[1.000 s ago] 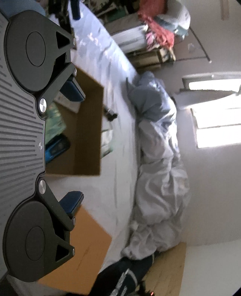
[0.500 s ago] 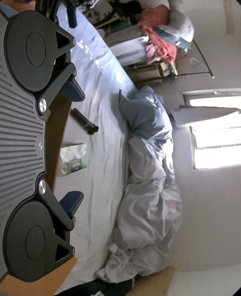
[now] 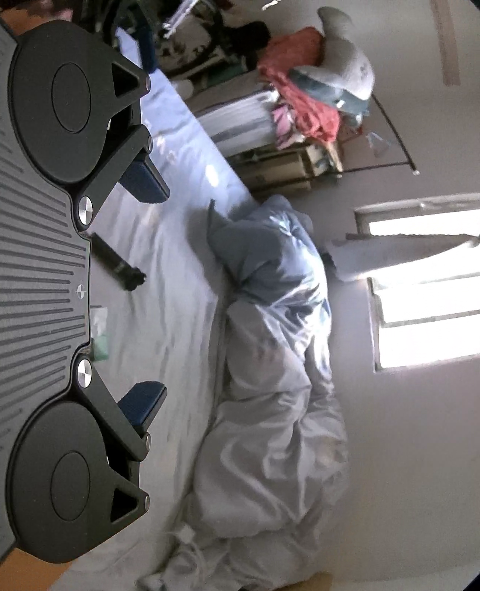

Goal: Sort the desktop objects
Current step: 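Move the right tool toward the green Face tissue pack on the bed, then close the right gripper on the green Face tissue pack and lift it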

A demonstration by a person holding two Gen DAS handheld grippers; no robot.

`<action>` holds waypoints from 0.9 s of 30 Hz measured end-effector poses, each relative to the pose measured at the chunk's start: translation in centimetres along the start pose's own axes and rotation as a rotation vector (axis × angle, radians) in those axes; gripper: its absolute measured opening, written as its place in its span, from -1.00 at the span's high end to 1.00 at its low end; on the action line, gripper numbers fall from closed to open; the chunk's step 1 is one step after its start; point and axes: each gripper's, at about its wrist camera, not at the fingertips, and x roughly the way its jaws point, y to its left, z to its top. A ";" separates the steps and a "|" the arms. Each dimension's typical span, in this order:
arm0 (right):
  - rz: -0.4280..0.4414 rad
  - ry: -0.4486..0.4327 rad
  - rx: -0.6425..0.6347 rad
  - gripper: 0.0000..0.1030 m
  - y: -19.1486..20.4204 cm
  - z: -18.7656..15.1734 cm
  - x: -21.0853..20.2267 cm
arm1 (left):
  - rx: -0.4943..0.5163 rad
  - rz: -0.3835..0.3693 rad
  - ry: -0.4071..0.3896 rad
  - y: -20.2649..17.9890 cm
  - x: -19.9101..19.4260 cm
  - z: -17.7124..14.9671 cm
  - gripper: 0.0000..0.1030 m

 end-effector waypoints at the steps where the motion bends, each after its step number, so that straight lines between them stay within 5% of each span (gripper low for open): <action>1: 0.000 0.010 -0.006 -1.00 -0.2 0.3 0.8 | -0.001 0.002 -0.006 0.0 0.4 0.3 -1.00; 27: -0.017 0.531 -0.039 -1.00 -3.8 -8.0 24.3 | -0.029 0.043 0.132 2.1 10.5 -2.2 -1.00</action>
